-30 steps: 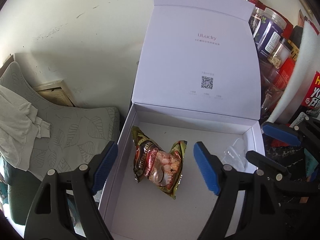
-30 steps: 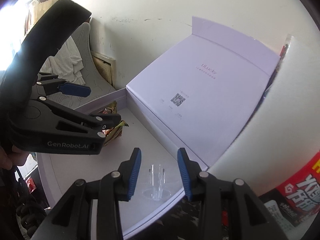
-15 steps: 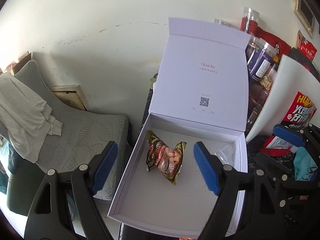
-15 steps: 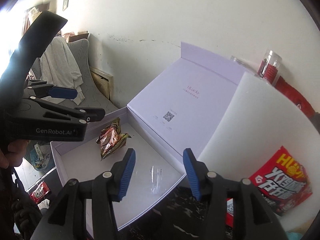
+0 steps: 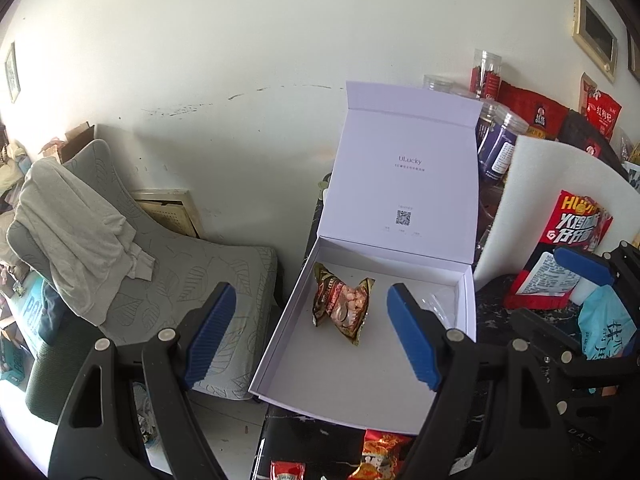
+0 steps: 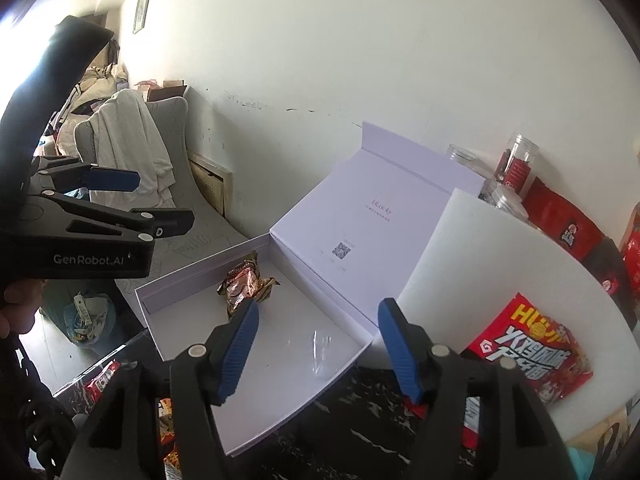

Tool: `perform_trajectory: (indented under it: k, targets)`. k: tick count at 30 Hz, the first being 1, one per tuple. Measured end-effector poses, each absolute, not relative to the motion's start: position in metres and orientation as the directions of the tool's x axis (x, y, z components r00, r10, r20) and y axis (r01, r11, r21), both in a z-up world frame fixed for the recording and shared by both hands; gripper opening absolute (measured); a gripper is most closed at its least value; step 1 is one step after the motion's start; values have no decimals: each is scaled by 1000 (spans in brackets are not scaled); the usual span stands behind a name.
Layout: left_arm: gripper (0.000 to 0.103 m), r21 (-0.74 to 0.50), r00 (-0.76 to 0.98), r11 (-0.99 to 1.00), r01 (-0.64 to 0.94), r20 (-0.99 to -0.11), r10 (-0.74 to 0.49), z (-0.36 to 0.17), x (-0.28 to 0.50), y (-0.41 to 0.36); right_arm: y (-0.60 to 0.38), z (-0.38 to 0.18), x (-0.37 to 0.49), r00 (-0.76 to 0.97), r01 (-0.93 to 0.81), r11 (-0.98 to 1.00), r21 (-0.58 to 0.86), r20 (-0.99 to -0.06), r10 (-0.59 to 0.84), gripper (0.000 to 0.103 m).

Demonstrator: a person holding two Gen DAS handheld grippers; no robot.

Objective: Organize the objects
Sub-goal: 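Withdraw both grippers from the box back toward the table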

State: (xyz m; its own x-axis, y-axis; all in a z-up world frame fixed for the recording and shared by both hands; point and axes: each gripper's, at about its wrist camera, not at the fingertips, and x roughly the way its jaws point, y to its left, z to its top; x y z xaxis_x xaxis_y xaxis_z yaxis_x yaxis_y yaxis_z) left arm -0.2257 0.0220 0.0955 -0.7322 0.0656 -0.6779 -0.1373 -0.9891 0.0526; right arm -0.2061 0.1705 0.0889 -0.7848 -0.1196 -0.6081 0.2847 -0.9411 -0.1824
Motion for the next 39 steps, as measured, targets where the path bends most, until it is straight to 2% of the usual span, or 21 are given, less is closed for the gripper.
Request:
perform_trajectory:
  k: [10, 19, 39]
  targets:
    - [85, 66, -772, -991, -120, -633, 52, 120, -180, 17, 167, 112, -164, -811, 272, -944, -186, -572, -121, 73]
    - [89, 45, -800, -993, -113, -596, 64, 135, -143, 13, 170, 126, -131, -829, 253, -952, -175, -546, -120, 75]
    - [90, 34, -789, -993, -110, -611, 66, 114, -77, 6, 165, 108, -65, -818, 255, -956, -143, -559, -135, 77]
